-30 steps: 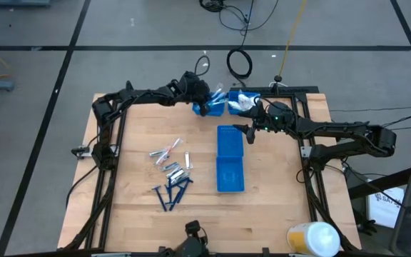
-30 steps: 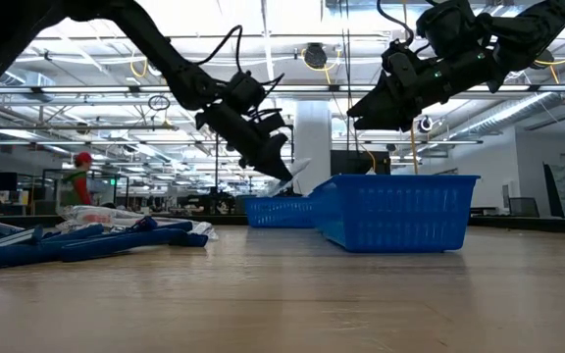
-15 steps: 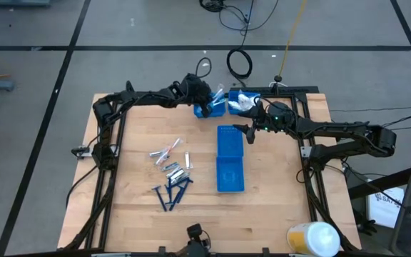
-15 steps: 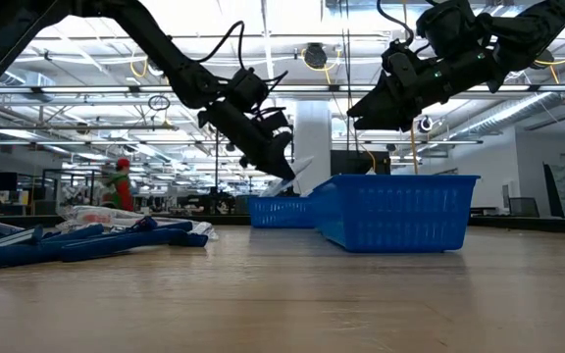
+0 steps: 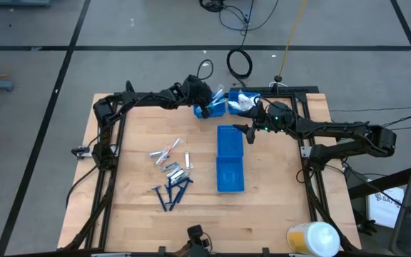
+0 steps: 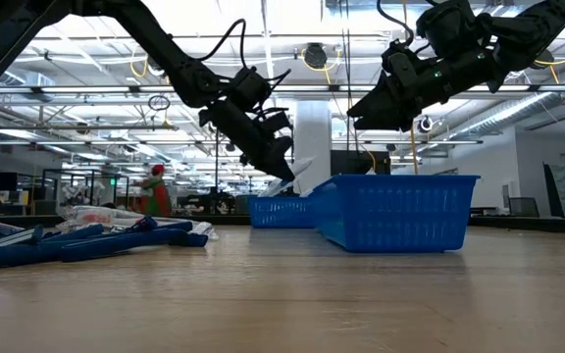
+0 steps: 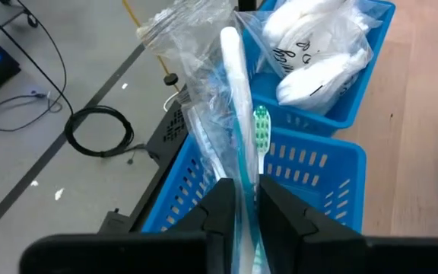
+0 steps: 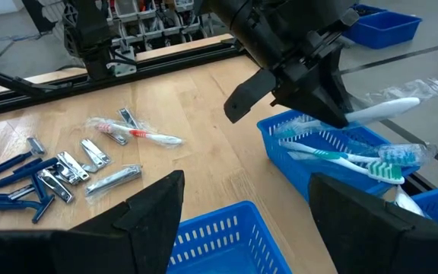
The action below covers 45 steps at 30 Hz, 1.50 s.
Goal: Pick & Place Travel size toiletries
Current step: Put the blue toothbrush into the top left blue bin, then put the red toothbrush into the top left blue bin
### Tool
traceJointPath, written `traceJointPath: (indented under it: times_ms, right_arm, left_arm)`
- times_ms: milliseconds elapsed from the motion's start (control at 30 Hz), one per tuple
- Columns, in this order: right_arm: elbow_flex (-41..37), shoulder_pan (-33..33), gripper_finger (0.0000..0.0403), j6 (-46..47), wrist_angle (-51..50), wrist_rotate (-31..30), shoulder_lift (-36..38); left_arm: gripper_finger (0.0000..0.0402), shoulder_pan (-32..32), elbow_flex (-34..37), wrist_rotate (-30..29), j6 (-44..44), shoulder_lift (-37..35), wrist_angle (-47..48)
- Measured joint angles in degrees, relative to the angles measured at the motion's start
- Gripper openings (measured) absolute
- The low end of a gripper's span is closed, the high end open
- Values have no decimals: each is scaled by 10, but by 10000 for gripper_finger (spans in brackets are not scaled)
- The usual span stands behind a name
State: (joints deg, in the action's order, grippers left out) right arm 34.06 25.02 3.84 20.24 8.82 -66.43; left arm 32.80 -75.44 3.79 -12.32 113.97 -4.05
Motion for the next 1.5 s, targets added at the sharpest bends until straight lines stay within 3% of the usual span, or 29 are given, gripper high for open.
traceJointPath:
  times_ms: [167, 433, 700, 933, 1100, 1267, 1500]
  right_arm:
    - [0, 0, 267, 0, 0, 0, 0]
    - [0, 0, 267, 0, 0, 0, 0]
    - [0, 0, 267, 0, -1, 0, 0]
    - [0, 0, 267, 0, -4, 0, 0]
    - [0, 0, 267, 0, -4, 0, 0]
    - [0, 0, 267, 0, -4, 0, 0]
    - [0, 0, 267, 0, -4, 2, 0]
  left_arm:
    - [109, -11, 0, -19, -13, 0, 0]
    - [218, -34, 0, -155, -30, -5, 0]
    - [282, -60, 0, -169, -26, -52, 41]
    - [287, -107, -1, -168, 9, -152, 216]
    - [278, -147, -1, -148, 106, -205, 406]
    - [274, -193, -1, -124, 219, -211, 546]
    - [273, -249, 53, -114, 303, -202, 595]
